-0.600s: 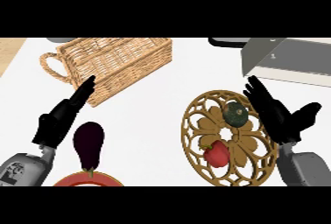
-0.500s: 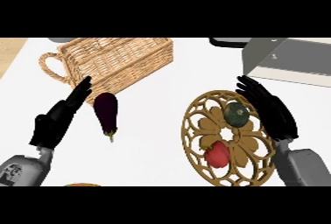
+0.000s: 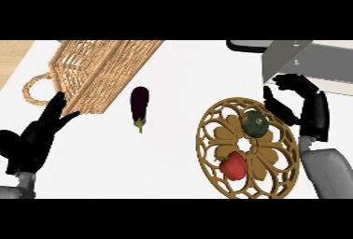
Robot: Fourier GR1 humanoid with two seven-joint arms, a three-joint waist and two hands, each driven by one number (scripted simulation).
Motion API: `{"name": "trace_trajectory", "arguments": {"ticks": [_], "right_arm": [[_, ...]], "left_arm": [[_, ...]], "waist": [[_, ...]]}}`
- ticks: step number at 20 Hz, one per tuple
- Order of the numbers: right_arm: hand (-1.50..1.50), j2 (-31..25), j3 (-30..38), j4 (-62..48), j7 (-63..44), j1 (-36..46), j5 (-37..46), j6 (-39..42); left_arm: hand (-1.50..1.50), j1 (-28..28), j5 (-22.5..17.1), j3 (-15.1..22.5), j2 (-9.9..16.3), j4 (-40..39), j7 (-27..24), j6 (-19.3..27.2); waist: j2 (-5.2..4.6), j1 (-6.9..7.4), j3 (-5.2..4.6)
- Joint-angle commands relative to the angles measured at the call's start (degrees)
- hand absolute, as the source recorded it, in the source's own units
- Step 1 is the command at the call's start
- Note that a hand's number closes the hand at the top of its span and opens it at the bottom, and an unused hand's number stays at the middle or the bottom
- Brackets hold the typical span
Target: Pick the squash from the placemat and place it in the tiered shelf
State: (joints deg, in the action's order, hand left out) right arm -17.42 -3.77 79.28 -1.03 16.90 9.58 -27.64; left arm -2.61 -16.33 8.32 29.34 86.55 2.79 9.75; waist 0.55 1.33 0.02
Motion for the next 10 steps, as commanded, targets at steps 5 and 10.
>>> {"name": "trace_trajectory", "arguments": {"ticks": [5,10], "right_arm": [[-1.5,14.73,-17.24,1.44,-16.55,-0.8,27.52,-19.01],[-1.5,8.64,-15.37,0.57,-33.81,-1.22,44.06,-11.2]], "left_arm": [[0.0,3.17,-2.21,-2.68,0.18,-2.33,3.13,-0.41],[0.0,6.28,-2.5,-3.98,0.34,-3.99,-0.06,-1.33]], "waist": [[-0.15,-1.17,-0.21],[0.47,-2.47,-0.55]]}}
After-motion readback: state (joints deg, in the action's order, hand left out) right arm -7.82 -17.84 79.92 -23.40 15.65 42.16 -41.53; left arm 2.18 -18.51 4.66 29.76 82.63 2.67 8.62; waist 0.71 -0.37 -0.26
